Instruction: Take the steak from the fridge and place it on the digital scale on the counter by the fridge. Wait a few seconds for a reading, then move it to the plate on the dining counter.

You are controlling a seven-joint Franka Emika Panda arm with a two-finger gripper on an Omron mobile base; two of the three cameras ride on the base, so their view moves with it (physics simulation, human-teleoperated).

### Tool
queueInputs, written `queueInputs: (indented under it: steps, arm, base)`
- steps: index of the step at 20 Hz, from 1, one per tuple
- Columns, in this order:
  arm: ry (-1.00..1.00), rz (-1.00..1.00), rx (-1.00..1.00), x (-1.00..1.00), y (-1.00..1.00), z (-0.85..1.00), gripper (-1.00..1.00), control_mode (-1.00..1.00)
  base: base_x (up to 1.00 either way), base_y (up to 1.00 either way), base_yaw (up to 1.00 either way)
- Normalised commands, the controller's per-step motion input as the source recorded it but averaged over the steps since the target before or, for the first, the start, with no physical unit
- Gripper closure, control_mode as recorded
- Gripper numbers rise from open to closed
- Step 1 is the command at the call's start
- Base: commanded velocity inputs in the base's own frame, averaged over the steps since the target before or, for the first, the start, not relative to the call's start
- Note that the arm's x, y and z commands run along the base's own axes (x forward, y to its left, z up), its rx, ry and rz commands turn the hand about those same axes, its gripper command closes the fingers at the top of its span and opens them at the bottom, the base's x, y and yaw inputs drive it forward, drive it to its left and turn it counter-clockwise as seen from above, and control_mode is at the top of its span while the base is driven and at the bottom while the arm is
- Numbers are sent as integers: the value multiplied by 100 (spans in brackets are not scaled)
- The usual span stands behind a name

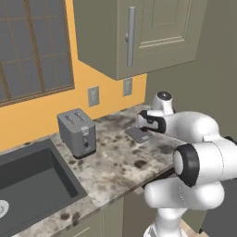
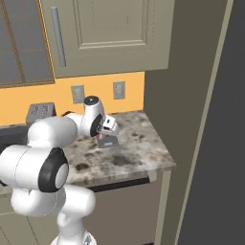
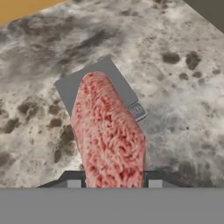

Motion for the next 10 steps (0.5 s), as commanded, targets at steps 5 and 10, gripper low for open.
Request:
queueInputs:
  steps: [5, 10]
  arm:
    - [5, 0, 0, 56, 1, -44, 100, -100]
    - [2, 0, 0, 33, 6, -39, 100, -100]
  base:
    - [0, 0, 0]
    - [0, 0, 0]
